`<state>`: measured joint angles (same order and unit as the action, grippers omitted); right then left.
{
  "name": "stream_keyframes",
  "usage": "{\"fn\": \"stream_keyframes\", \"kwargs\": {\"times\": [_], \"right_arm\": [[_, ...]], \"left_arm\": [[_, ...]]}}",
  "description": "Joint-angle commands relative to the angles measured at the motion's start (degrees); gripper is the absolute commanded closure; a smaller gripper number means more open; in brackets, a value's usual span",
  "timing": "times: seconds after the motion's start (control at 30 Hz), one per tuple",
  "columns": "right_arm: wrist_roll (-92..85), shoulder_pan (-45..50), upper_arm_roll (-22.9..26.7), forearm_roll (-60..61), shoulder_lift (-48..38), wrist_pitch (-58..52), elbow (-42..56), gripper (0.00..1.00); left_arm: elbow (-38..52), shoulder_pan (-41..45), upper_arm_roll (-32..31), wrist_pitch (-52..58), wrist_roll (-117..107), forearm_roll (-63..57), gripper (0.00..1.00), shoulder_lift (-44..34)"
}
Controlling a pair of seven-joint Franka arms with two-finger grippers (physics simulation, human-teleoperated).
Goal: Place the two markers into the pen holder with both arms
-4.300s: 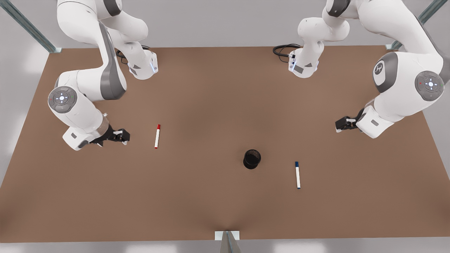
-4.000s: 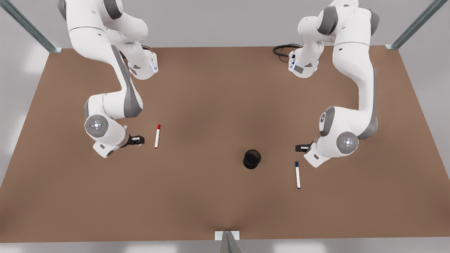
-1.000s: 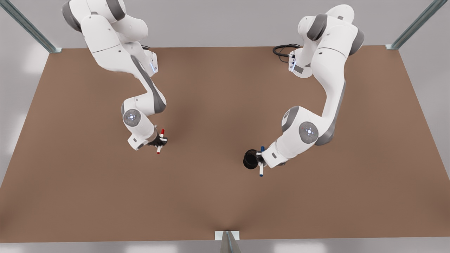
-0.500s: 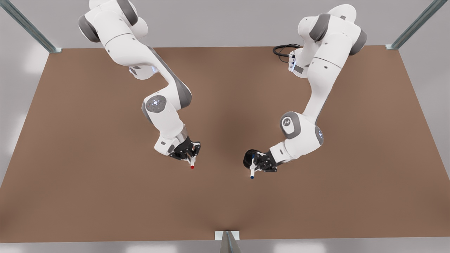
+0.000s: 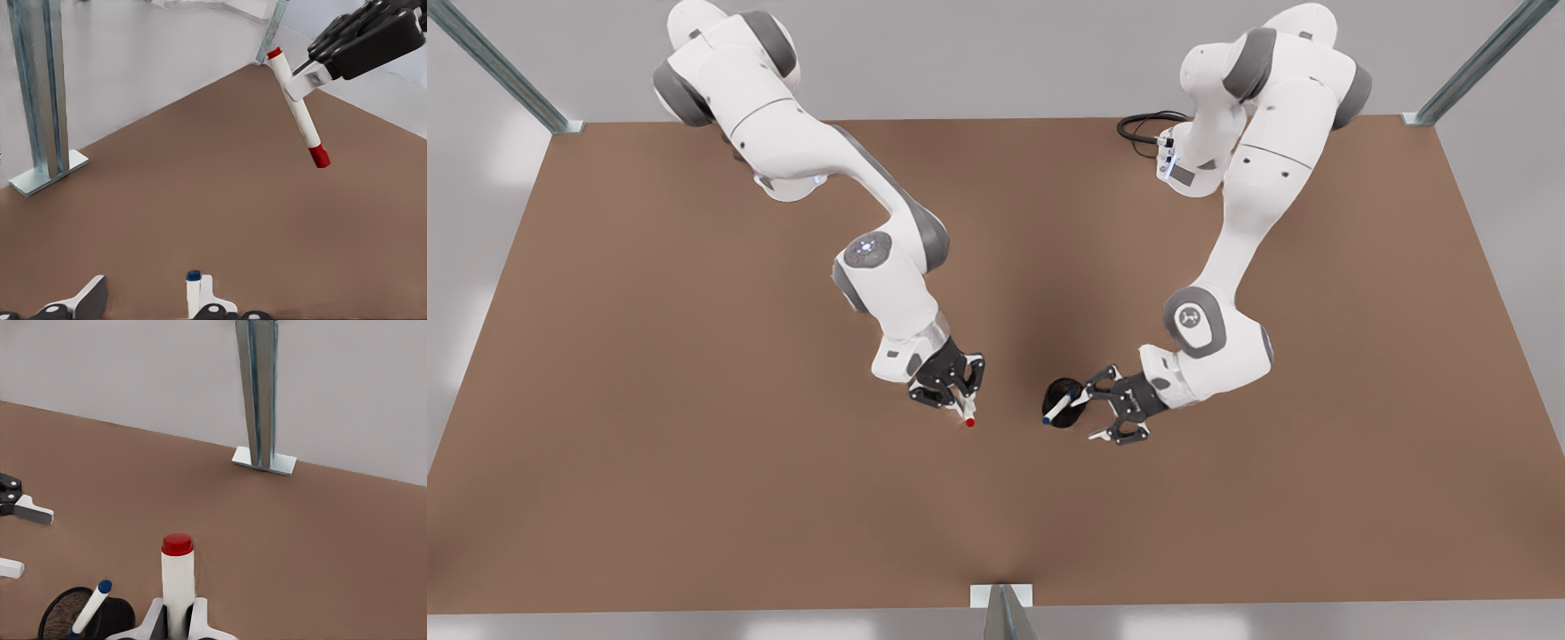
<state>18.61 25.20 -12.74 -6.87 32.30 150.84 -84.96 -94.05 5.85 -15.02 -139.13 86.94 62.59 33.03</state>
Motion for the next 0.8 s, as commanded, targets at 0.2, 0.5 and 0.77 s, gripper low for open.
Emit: {"fn": "stream_keyframes", "kwargs": {"times": [0.2,0.5,0.77], "right_arm": [[17.6,10.31,0.79,-0.42,6.89,17.74,6.9,0.72],[16.72,12.95,3.33,-6.05,18.59,29.34,18.08,0.72],[16.72,12.86,5.18,-16.51,21.93,35.58,17.37,0.72]], "left_arm": [[18.64,-5.58,2.98,35.94,-71.98,-53.18,0.0,-1.74],[17.94,-5.49,8.43,52.56,-90.54,-66.02,0.0,-19.5],[18.38,-6.28,8.52,52.21,-90.54,-66.28,0.0,-15.45]]}}
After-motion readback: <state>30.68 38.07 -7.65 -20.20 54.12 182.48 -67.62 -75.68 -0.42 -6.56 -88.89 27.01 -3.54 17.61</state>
